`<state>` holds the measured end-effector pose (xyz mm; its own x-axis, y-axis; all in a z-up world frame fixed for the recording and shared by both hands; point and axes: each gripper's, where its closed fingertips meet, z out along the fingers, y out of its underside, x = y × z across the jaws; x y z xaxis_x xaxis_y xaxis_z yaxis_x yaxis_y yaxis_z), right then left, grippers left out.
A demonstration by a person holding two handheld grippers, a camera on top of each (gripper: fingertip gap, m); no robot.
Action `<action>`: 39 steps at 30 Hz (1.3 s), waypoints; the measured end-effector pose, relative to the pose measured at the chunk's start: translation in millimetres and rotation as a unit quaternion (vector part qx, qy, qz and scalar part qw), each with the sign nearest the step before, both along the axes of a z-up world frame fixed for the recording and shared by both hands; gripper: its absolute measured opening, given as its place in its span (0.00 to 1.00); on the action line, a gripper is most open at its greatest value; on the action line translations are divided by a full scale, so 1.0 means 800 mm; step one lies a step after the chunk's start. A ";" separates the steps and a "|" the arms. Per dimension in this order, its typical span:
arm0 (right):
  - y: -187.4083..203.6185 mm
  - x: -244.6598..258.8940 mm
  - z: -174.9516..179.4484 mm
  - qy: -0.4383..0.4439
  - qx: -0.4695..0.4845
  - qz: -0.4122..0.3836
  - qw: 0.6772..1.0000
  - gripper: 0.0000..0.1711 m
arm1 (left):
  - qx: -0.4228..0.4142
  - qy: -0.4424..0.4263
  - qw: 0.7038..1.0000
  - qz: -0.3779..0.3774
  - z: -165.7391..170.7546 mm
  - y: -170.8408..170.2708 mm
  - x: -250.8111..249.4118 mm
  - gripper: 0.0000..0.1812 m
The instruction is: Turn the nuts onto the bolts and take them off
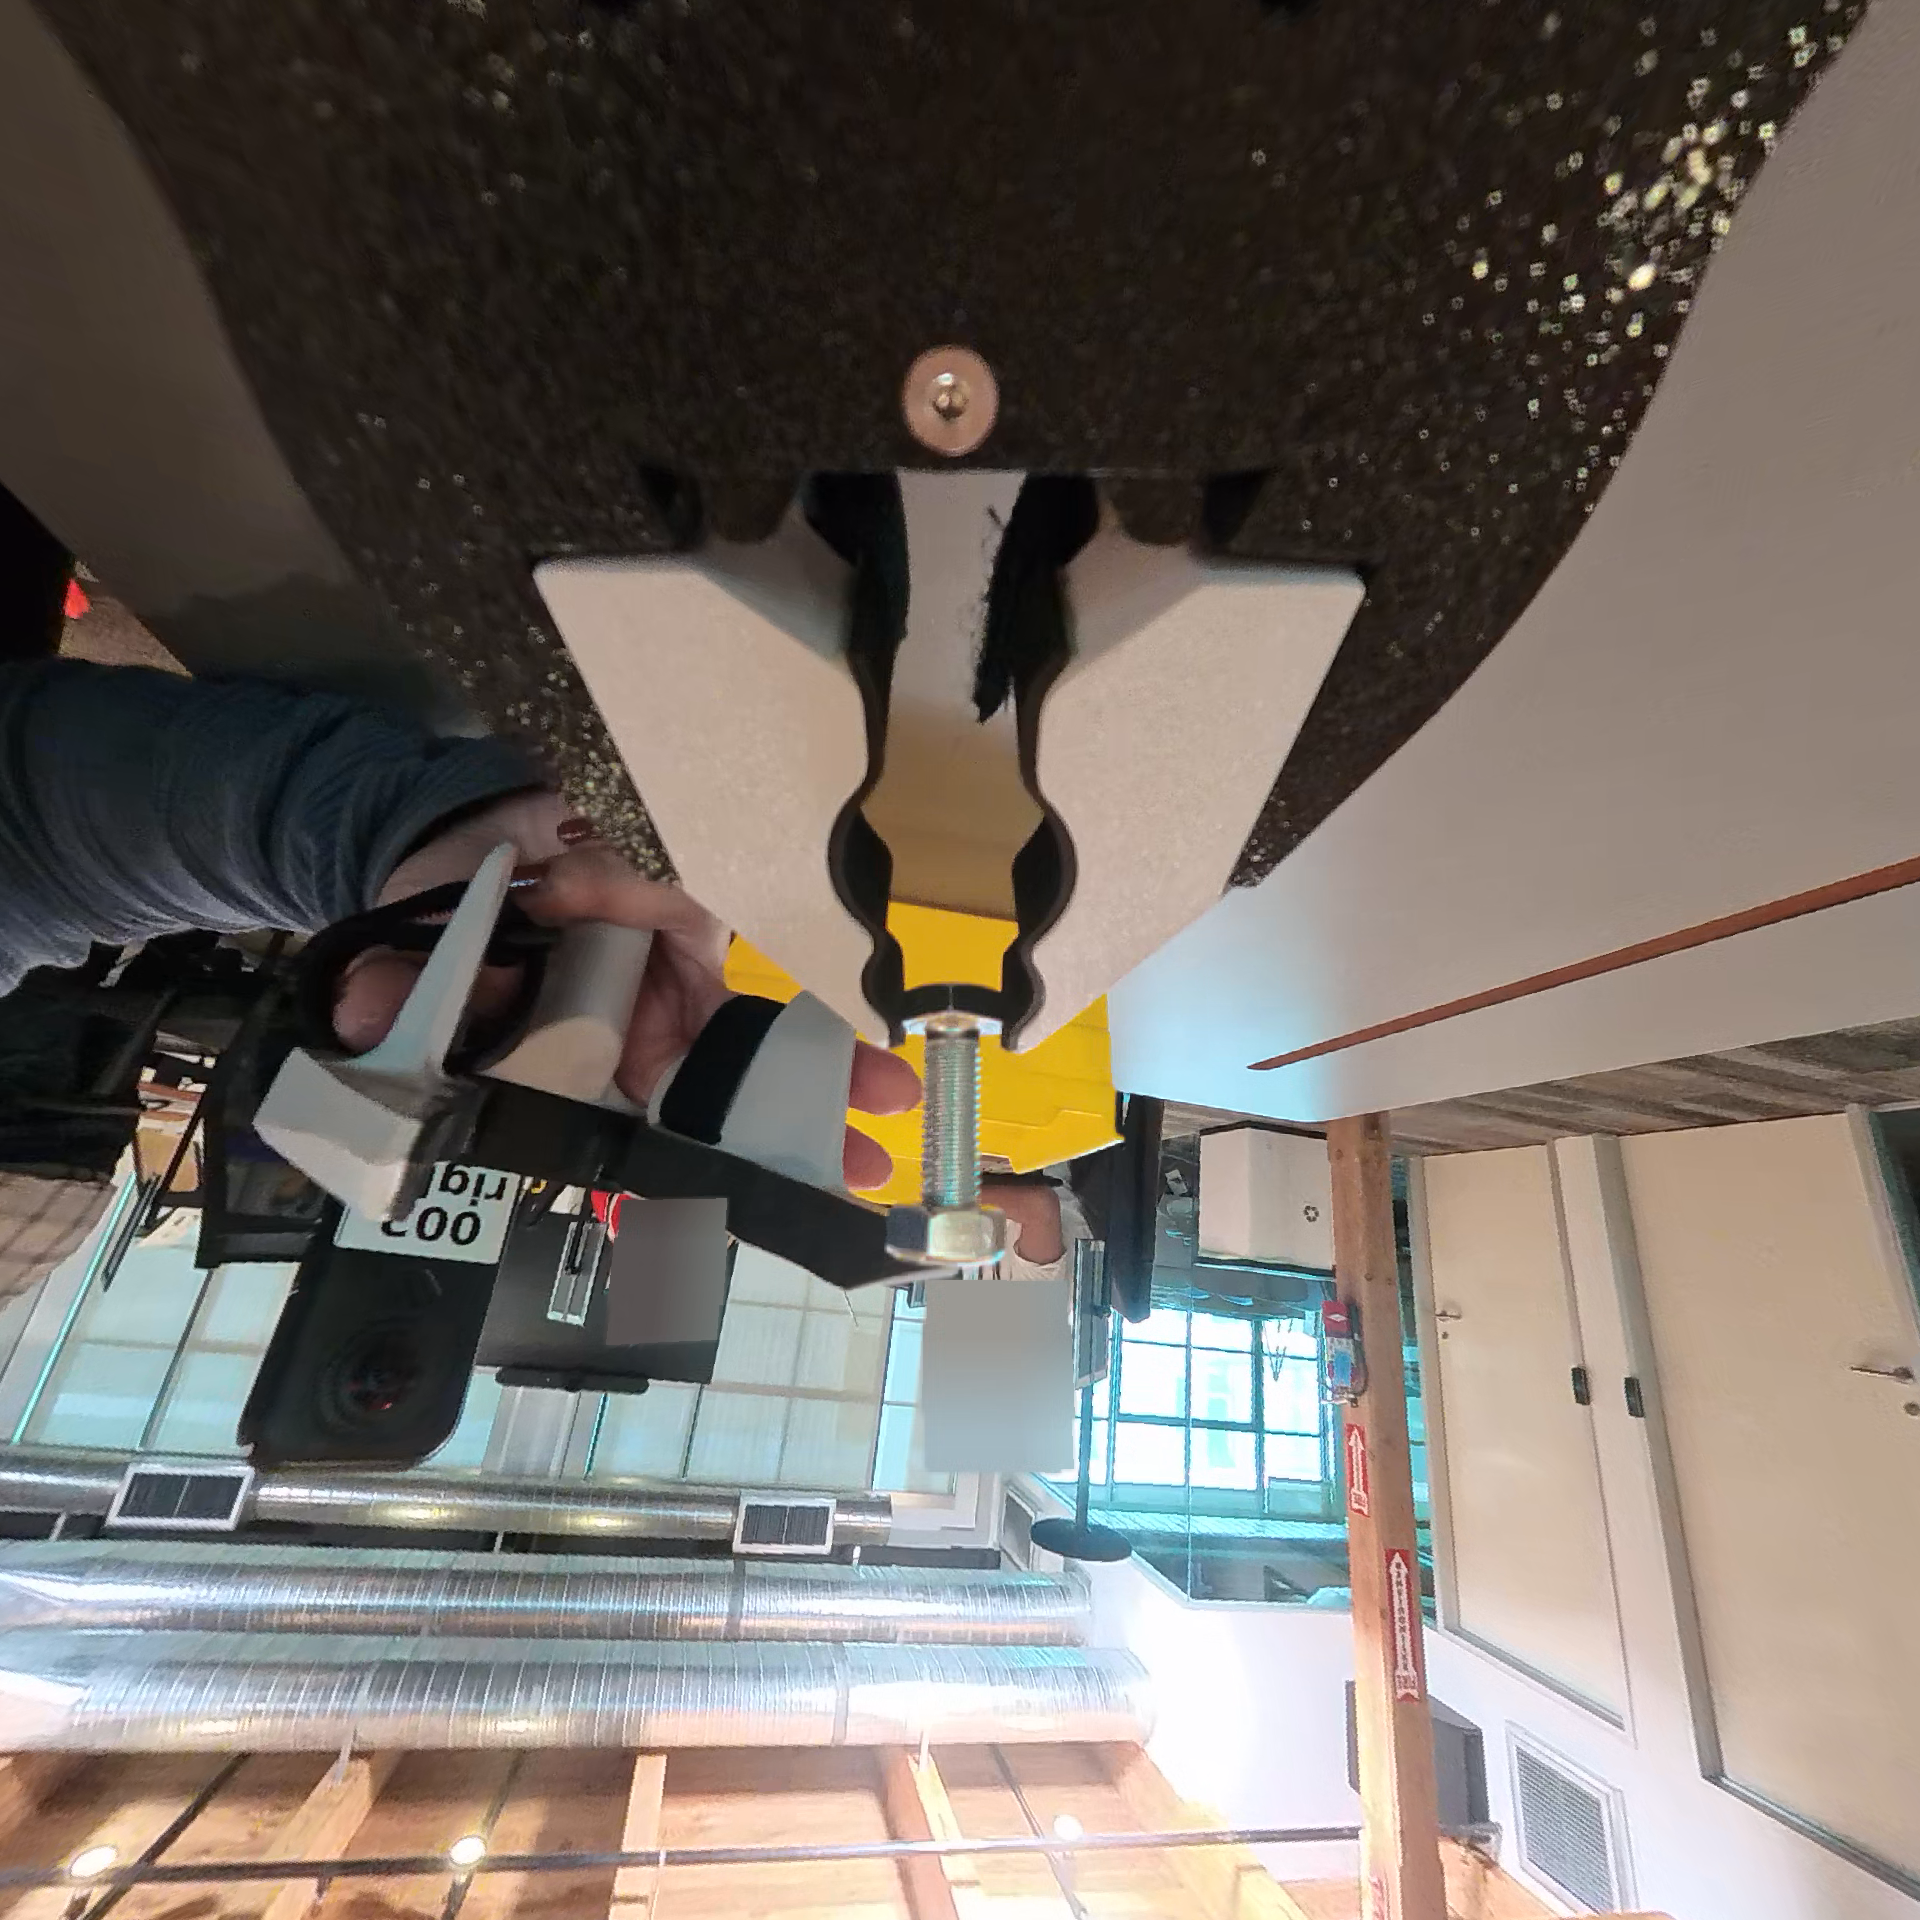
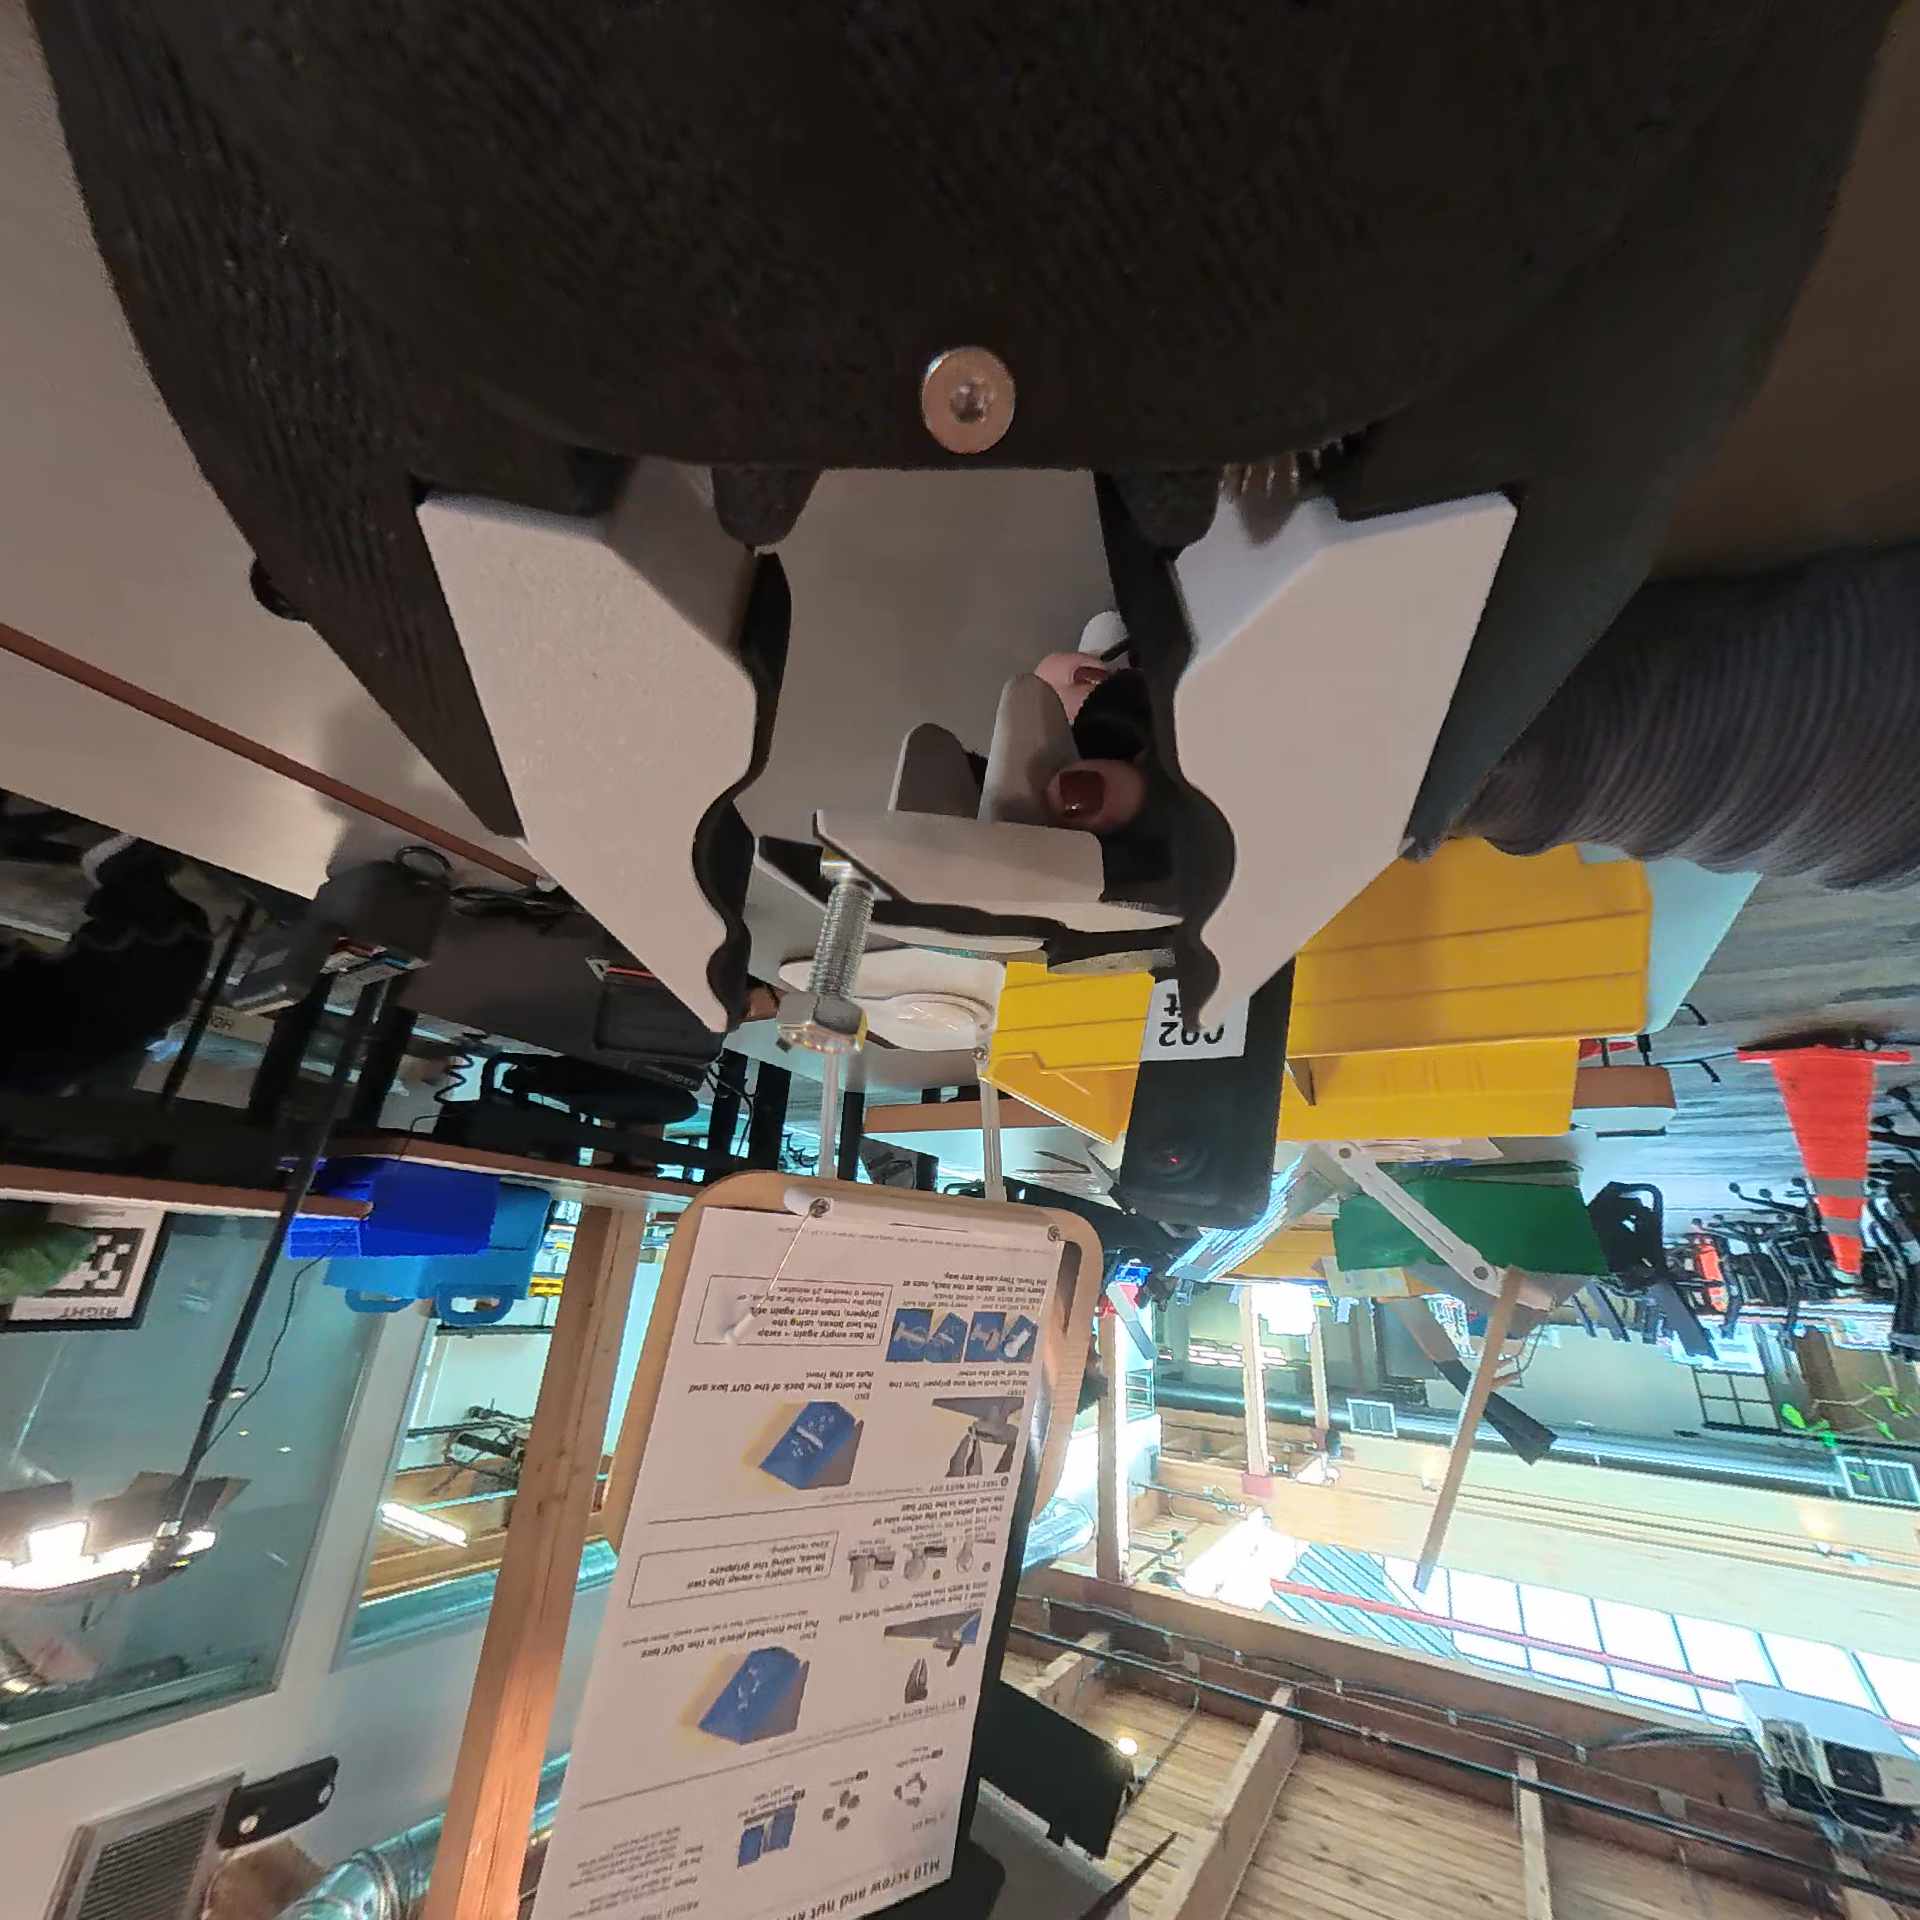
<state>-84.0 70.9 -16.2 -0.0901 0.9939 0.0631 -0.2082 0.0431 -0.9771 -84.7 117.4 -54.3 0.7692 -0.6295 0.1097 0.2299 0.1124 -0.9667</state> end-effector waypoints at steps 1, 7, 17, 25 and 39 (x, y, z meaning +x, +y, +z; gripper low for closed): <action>0.000 0.001 0.001 0.000 0.003 0.000 1.000 0.48 | 0.000 0.003 1.000 -0.001 0.000 0.000 0.001 0.09; 0.001 -0.005 -0.002 -0.011 0.017 -0.010 1.000 0.49 | -0.002 0.008 1.000 -0.015 -0.002 -0.002 0.007 0.09; -0.004 -0.011 -0.004 -0.025 -0.001 0.030 0.999 0.51 | -0.012 0.008 0.998 -0.061 -0.004 -0.008 0.023 0.09; 0.002 -0.014 -0.006 -0.026 -0.005 0.022 0.999 0.50 | -0.014 -0.009 0.998 -0.057 -0.002 -0.006 0.016 0.09; 0.003 -0.014 -0.006 -0.025 -0.012 0.029 0.999 0.49 | -0.027 0.022 0.995 -0.088 -0.010 -0.012 0.031 0.09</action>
<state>-94.8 72.9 -21.3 -0.1504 0.9881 0.0325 -0.1599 0.0081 -0.9871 -59.9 108.0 -62.3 0.6519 -0.7493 0.1164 0.1988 0.0208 -0.9798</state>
